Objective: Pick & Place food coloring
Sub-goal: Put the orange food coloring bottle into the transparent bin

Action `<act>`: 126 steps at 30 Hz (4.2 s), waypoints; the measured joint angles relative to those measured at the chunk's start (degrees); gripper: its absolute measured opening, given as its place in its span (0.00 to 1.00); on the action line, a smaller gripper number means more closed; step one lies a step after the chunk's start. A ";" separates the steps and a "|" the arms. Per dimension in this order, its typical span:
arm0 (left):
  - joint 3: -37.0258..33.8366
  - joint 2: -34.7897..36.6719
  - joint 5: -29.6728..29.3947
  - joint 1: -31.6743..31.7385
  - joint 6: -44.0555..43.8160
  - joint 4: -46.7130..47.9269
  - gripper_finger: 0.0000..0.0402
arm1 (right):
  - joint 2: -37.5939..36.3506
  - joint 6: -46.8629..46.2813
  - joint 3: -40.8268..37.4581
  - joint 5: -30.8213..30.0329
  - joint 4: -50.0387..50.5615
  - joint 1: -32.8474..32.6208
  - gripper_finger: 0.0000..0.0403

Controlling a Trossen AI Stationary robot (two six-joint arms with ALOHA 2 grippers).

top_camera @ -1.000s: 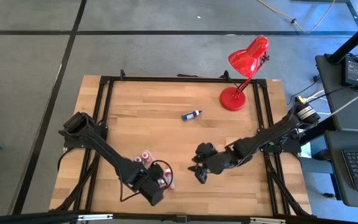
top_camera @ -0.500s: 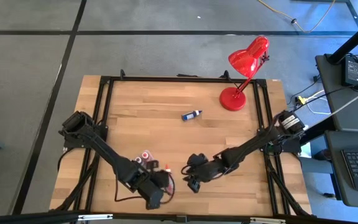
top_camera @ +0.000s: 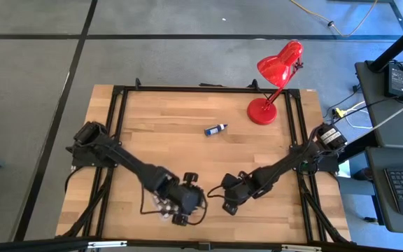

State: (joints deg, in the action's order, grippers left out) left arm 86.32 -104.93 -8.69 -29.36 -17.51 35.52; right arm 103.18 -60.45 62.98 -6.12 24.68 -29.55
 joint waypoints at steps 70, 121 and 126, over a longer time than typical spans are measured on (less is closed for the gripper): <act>-0.66 -9.88 13.42 3.26 51.07 11.26 0.34 | 0.02 7.07 0.00 0.23 12.90 2.83 0.51; 4.22 -10.25 5.99 2.11 46.41 4.95 0.64 | 0.04 11.49 -0.02 1.89 14.96 2.63 0.51; 3.28 -10.79 6.78 2.44 49.34 5.24 0.62 | 0.04 11.47 -0.02 3.99 16.95 2.63 0.51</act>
State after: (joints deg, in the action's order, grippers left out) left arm 89.61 -115.72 -1.91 -26.92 31.83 40.76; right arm 103.22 -48.97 62.96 -2.13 41.63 -26.92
